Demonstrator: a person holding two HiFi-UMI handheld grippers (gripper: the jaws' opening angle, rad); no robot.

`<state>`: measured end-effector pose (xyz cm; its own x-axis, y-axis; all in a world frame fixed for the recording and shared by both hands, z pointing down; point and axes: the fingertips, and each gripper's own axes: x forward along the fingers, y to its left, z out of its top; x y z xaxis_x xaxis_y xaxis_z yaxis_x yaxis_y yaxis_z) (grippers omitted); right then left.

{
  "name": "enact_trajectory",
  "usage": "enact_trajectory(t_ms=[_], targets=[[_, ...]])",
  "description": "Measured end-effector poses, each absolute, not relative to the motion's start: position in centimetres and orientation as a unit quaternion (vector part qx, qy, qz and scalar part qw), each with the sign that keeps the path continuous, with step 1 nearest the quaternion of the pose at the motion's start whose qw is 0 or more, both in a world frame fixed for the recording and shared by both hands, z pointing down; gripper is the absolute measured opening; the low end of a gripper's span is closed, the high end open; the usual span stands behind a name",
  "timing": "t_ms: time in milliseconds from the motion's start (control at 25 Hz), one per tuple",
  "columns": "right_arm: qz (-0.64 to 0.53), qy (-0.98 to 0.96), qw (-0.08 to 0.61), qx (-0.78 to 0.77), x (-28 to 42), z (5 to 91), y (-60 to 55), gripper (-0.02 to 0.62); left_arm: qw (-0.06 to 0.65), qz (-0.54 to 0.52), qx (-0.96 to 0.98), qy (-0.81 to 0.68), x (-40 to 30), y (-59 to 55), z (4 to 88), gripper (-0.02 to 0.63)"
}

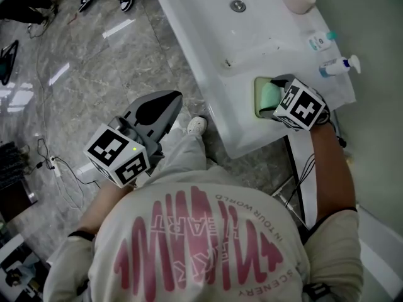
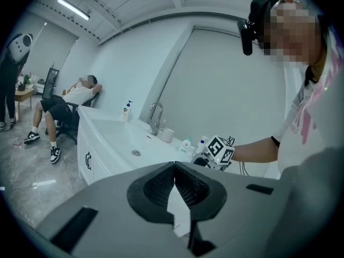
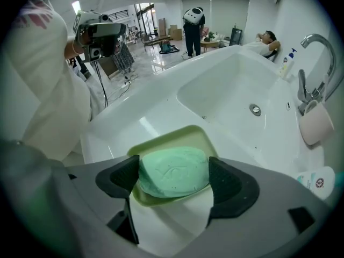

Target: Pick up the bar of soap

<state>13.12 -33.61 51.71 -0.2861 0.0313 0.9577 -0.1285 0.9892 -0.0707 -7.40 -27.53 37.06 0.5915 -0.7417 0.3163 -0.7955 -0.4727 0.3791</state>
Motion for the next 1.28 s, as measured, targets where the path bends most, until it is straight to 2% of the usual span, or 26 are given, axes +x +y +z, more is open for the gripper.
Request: enact_trajectory(t_ms=[560, 880, 1120, 1280], targets=[[0.118, -0.832, 0.536, 0.084, 13.1, 50.1, -34.4, 0.4, 0.244, 0.055, 0.861, -0.442, -7.2, -27.7, 37.0, 0.008], [0.172, -0.859, 0.464, 0.129, 13.2, 48.3, -34.9, 0.4, 0.242, 0.054, 0.862, -0.442, -7.3, -27.7, 36.5, 0.008], [0.259, -0.883, 0.348, 0.178, 13.7, 46.5, -34.5, 0.4, 0.234, 0.053, 0.868, -0.435, -6.7, -27.5, 36.1, 0.008], [0.331, -0.895, 0.208, 0.216, 14.5, 44.0, -34.4, 0.4, 0.23, 0.049, 0.871, -0.431, -6.3, -27.7, 35.5, 0.008]])
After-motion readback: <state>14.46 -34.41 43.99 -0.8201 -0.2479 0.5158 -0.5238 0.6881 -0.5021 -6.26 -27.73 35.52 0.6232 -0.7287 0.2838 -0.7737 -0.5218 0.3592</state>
